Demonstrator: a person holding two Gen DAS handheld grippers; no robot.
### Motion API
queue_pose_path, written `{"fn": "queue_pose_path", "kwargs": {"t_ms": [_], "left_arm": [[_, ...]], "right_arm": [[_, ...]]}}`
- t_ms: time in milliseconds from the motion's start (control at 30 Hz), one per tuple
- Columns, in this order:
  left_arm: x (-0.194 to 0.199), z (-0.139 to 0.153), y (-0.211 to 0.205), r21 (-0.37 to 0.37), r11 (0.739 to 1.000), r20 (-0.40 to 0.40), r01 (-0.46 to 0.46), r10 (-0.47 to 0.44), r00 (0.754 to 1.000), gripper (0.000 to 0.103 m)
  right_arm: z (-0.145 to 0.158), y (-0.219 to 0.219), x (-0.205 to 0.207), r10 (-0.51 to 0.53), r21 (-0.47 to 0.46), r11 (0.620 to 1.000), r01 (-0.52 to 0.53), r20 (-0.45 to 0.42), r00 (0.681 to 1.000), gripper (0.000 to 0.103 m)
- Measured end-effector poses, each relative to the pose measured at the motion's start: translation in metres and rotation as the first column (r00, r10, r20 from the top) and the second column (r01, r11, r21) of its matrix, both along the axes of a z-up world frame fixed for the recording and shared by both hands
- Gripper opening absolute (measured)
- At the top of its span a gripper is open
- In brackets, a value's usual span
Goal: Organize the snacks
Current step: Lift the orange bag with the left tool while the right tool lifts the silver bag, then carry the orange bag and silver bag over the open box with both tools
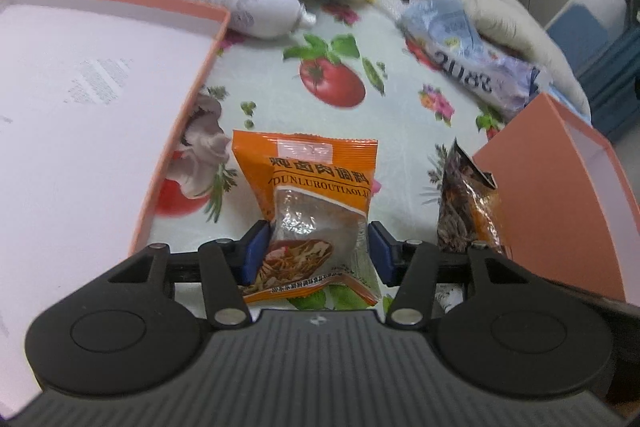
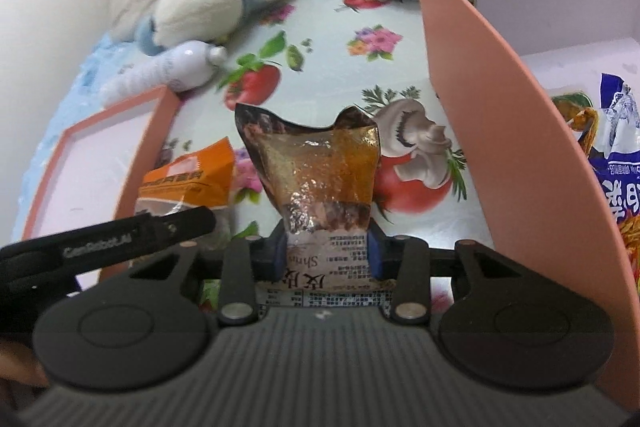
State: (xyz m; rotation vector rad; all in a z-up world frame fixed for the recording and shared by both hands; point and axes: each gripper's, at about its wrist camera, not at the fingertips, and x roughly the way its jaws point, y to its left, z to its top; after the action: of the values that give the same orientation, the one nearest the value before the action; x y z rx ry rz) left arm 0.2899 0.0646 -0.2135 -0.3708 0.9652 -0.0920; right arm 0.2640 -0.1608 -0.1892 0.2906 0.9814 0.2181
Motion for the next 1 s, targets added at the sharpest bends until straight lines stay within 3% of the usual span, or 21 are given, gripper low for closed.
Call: {"fn": "queue_pose_path", "kwargs": {"t_ms": [400,767,1000], "left_arm": [[-0.079,0.093,-0.021,0.046,0.999,0.176,-0.005,-0.003,0.984,0.059],[-0.173,0.155,-0.042,0.04,0.999,0.185,0.001,-0.008,0.983,0.059],[-0.208,0.186,-0.071,0.013,0.998,0.225,0.055,-0.057,0.973,0.059]], "right_arm": [[0.07,-0.029,-0.068,0.012,0.051,0.998,-0.023,0.2,0.98,0.041],[0.128,-0.059,-0.154,-0.029,0.034,0.999,0.021,0.246,0.969,0.041],[0.15,-0.082,-0.187,-0.067,0.023,0.998,0.063,0.274,0.959,0.041]]}}
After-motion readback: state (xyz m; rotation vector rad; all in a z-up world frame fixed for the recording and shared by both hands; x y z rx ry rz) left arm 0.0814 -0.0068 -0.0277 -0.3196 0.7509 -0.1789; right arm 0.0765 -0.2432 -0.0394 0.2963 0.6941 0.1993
